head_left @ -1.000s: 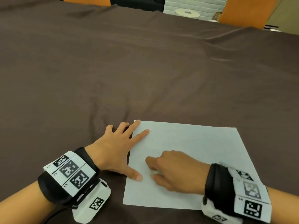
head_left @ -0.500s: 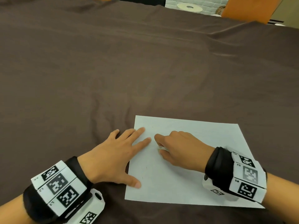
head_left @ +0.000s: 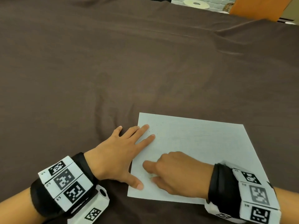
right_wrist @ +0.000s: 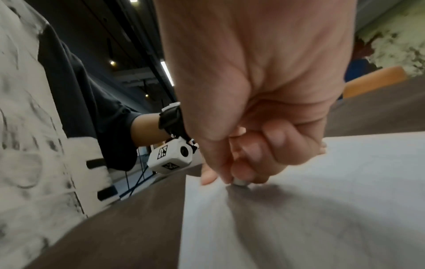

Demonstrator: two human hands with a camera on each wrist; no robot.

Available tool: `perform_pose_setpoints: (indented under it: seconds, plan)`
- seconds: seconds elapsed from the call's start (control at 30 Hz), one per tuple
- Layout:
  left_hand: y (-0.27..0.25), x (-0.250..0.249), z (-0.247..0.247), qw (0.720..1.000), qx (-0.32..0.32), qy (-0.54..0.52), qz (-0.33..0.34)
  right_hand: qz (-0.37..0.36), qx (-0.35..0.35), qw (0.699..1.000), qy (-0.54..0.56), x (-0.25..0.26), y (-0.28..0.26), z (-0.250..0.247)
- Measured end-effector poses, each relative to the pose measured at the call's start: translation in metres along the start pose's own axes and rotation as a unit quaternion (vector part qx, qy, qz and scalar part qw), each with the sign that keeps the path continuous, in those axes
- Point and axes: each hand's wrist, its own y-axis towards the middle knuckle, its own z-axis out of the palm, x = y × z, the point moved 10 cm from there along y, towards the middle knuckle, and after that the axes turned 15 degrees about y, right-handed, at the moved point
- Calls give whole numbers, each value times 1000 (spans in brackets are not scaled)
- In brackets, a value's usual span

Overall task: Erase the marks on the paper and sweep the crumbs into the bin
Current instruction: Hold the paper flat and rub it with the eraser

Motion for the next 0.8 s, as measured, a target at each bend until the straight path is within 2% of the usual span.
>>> perform_pose_setpoints:
  seconds: [0.17,0.27,0.33,0.43,0.5,0.63,0.73,0.8]
  plan:
    - [0,-1,-1,1000,1,6,2,50,-78,995,-29,-29,9,-33]
    - [0,-1,0,1000,6,12,2,1,-34,999,-7,0,10,-8]
    - [0,-1,0,1000,8,14,1,-5,-3,1000,2,4,5,-1]
    - [-1,-1,-1,1000,1,9,-1,39,-53,998,-22,-19,9,-28]
    - [0,0,-1,1000,-2,8,-2,37,-68,997,-23,-18,12,-31]
    - [1,0,0,1000,0,6,-2,-11,7,1000,4,6,4,2]
    - [0,0,0,1000,-6,10,-1,43,-32,998,-14,-23,0,-22]
    - [-1,0,0,1000,-10,10,-1,51,-68,996,-16,-29,3,-32]
